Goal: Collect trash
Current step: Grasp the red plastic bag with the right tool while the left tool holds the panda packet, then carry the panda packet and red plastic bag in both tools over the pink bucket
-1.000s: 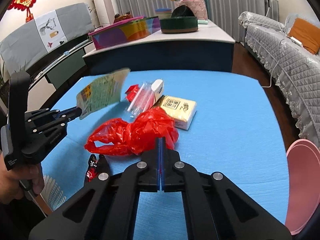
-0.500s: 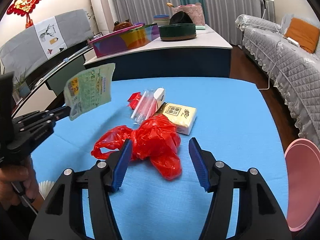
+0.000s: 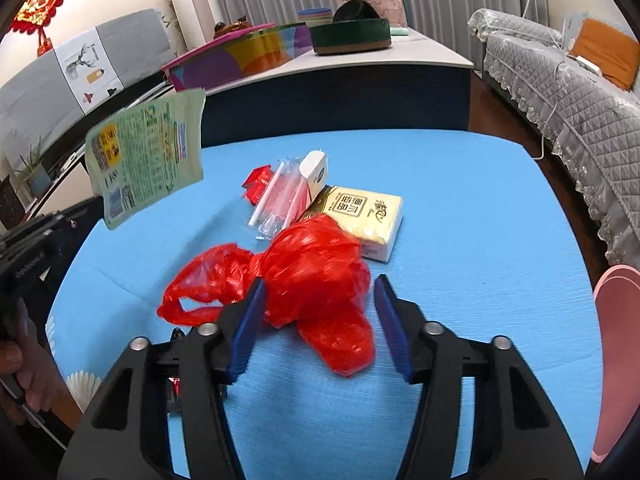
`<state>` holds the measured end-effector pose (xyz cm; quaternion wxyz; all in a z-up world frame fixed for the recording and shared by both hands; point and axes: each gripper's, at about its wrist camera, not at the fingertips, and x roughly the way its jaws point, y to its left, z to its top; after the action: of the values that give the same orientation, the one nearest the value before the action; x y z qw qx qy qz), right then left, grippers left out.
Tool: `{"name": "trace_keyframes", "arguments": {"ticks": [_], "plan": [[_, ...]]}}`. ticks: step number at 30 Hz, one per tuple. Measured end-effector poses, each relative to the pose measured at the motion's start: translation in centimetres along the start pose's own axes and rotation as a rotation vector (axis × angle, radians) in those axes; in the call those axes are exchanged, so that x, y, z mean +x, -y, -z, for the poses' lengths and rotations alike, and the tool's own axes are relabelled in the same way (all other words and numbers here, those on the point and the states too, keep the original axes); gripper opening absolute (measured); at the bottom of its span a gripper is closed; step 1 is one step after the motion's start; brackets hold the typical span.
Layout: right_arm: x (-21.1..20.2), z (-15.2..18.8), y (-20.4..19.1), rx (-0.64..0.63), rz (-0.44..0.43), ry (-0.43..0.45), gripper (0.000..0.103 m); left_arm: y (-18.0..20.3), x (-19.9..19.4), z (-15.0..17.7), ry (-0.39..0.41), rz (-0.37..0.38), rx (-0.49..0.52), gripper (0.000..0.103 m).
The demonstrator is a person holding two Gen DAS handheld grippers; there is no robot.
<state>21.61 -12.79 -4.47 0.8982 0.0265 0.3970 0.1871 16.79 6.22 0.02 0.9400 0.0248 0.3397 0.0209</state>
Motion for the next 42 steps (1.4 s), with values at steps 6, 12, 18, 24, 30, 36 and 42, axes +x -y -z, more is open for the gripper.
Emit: {"name": "trace_keyframes", "arguments": {"ticks": [6,12,18,24,30,36,42], "plan": [[0.1,-0.1,-0.3,-0.021,0.001,-0.001,0.021,0.3,-0.2,-0.4,0.013,0.006,-0.003,0.000],[-1.6,-0.6,-0.3,-0.022,-0.005,0.038,0.012,0.8,-0.5,-0.7,0.028,0.013,-0.006,0.000],[-3.6,-0.7,0.3,-0.009,0.006,0.085,0.011,1.4,-1.0,-1.1,0.047,0.021,-0.005,0.000],[-5.5,-0.9,1.5,0.020,0.035,0.128,0.011,2.1,-1.2,-1.4,0.057,0.038,-0.005,0.000],[-7.4,-1.0,2.8,0.049,0.079,0.174,0.011,3.4,-1.4,-1.7,0.065,0.062,0.001,0.000],[-8.8,-1.0,4.2,0.077,0.118,0.207,0.011,4.8,-1.5,-2.1,0.075,0.087,0.012,0.000],[-10.2,-0.9,5.6,0.105,0.159,0.242,0.011,6.2,-1.8,-2.5,0.085,0.114,0.020,0.000]]}}
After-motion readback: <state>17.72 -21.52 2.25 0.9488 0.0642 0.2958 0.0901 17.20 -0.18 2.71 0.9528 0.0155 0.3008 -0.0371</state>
